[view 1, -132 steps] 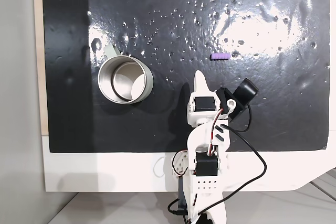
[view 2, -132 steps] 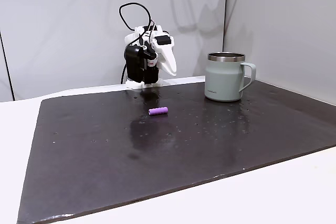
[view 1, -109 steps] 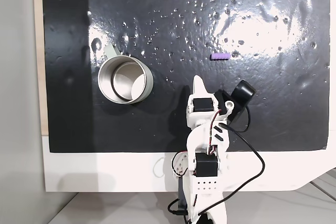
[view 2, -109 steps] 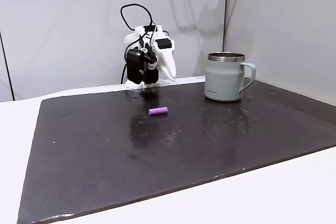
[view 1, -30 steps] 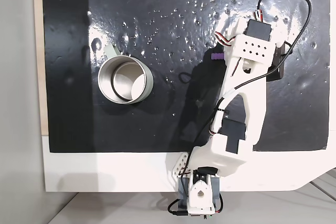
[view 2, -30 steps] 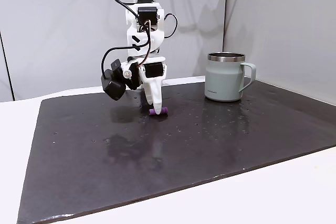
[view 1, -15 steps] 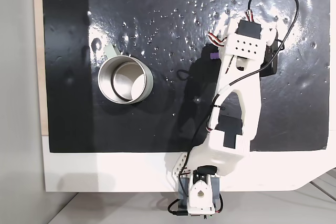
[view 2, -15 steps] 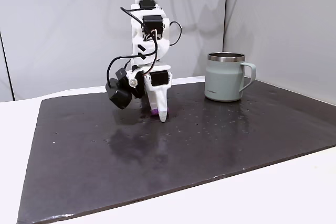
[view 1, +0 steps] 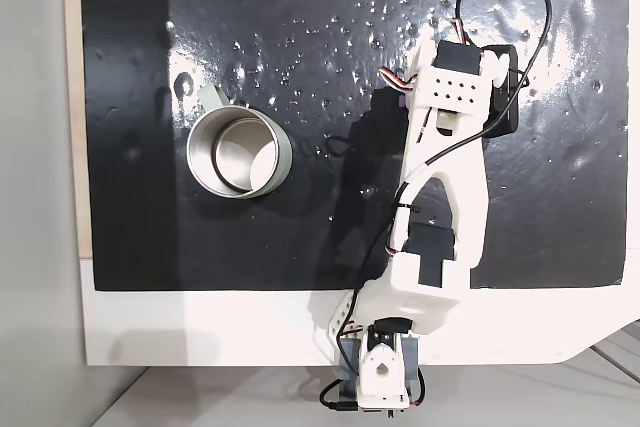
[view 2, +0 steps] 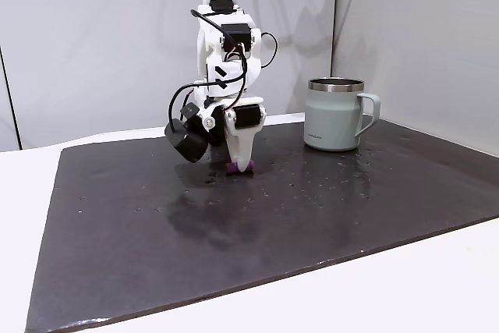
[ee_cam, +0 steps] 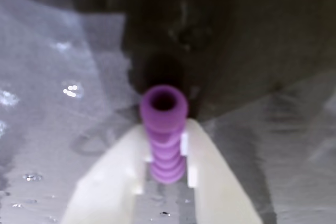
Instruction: Grasp a pengrip and put it in the cup.
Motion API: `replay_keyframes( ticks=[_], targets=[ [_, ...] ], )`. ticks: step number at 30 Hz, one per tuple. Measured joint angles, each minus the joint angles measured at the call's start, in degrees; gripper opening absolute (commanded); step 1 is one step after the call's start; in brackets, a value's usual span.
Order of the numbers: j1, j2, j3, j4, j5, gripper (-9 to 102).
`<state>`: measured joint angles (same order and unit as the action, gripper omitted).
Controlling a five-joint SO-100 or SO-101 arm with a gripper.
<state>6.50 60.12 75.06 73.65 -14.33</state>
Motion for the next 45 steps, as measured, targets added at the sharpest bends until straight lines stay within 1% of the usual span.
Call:
replay_keyframes(
  ticks=[6,8,12,19,27,33,38,45],
  targets=[
    [0.0,1.58,1.58,0.26,0.09,0],
    [-0.26,2.64,1.49,2.11,0.09,0],
    [-1.05,7.29,1.49,7.91,1.14,0],
    [-2.2,18.28,-10.72,21.36,2.11,0],
    [-1.32,34.01,-15.12,22.68,0.18,0],
    [-0.53,39.29,-18.37,22.68,-2.37,0],
    [-6.42,40.96,-17.05,22.68,-1.41,0],
    [-21.88,43.33,-12.22,22.68,3.16,0]
  ],
)
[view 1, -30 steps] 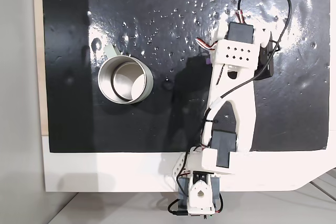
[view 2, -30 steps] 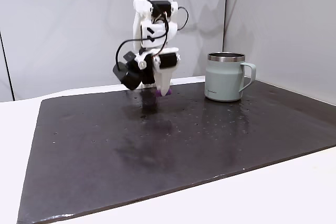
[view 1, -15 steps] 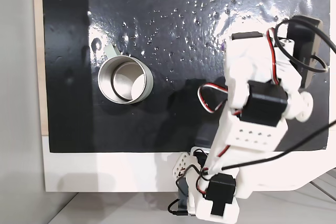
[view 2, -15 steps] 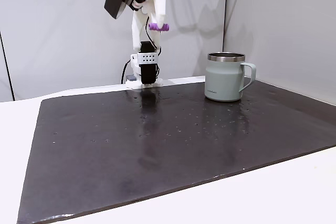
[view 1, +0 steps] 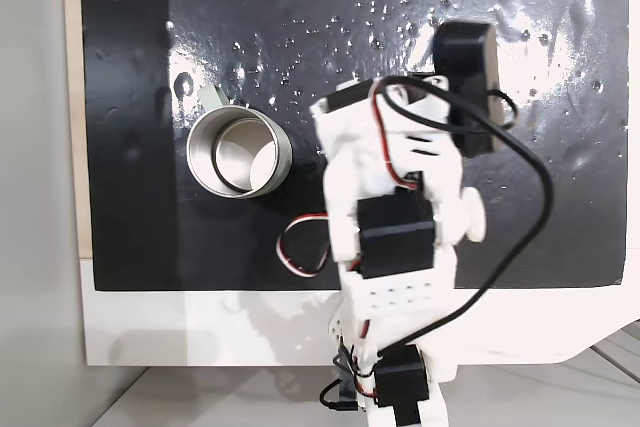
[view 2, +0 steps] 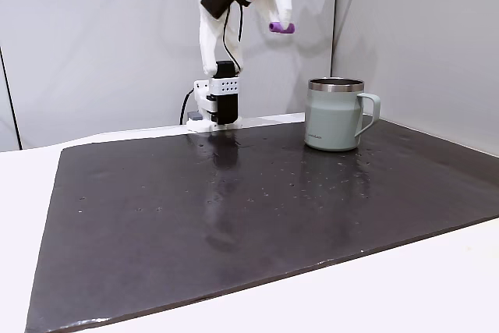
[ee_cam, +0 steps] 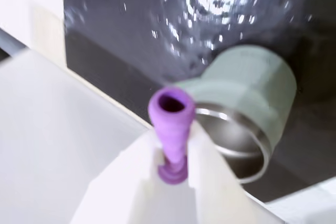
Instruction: Grasp a pengrip and put it in the cup.
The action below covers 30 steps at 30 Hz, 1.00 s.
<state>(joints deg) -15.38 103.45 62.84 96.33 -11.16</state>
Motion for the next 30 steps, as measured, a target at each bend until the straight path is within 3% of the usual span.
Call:
replay_keyframes(
  ticks=[14,24,26,29,30],
  targets=[
    [-19.42,-4.39,1.23,0.0,7.12,0],
    [-24.08,-7.21,1.23,0.0,7.12,0],
    [-24.43,-7.21,1.23,0.0,7.12,7],
    [-24.7,-7.21,1.23,0.0,6.77,32],
    [-24.7,-7.21,1.23,0.0,6.68,35]
  ],
)
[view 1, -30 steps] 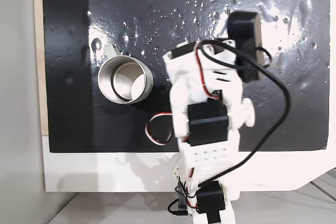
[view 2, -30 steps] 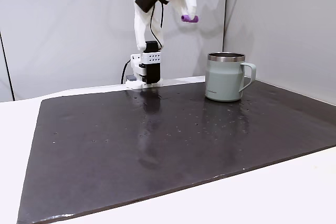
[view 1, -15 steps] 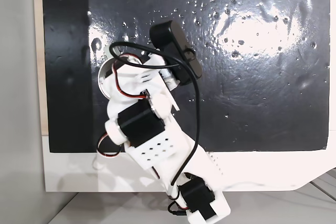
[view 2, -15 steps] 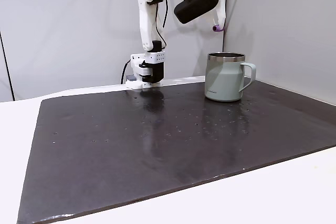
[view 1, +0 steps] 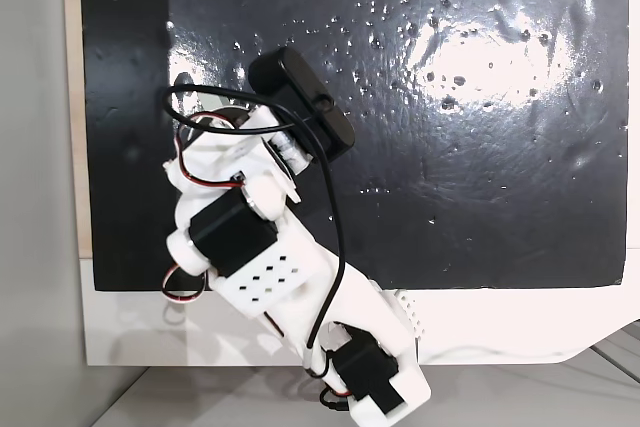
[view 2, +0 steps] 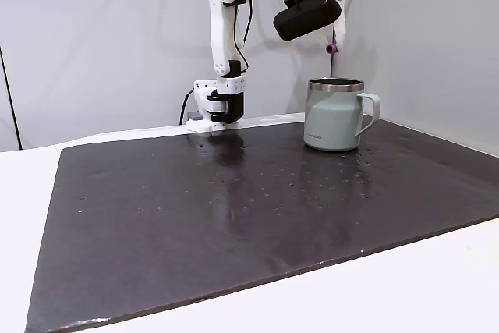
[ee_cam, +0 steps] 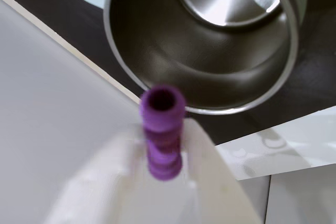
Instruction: Grasp a pengrip and put it in the cup.
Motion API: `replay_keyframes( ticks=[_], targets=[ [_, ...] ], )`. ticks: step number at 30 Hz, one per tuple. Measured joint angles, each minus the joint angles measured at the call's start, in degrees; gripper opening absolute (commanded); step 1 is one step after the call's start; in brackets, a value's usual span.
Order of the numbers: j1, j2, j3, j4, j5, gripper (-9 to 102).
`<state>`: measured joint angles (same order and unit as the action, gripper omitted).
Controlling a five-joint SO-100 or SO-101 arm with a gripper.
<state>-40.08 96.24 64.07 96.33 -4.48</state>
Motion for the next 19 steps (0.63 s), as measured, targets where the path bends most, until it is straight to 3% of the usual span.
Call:
replay_keyframes(
  ticks=[19],
  targets=[
    [0.09,0.0,0.0,0.0,-1.14,38]
  ],
)
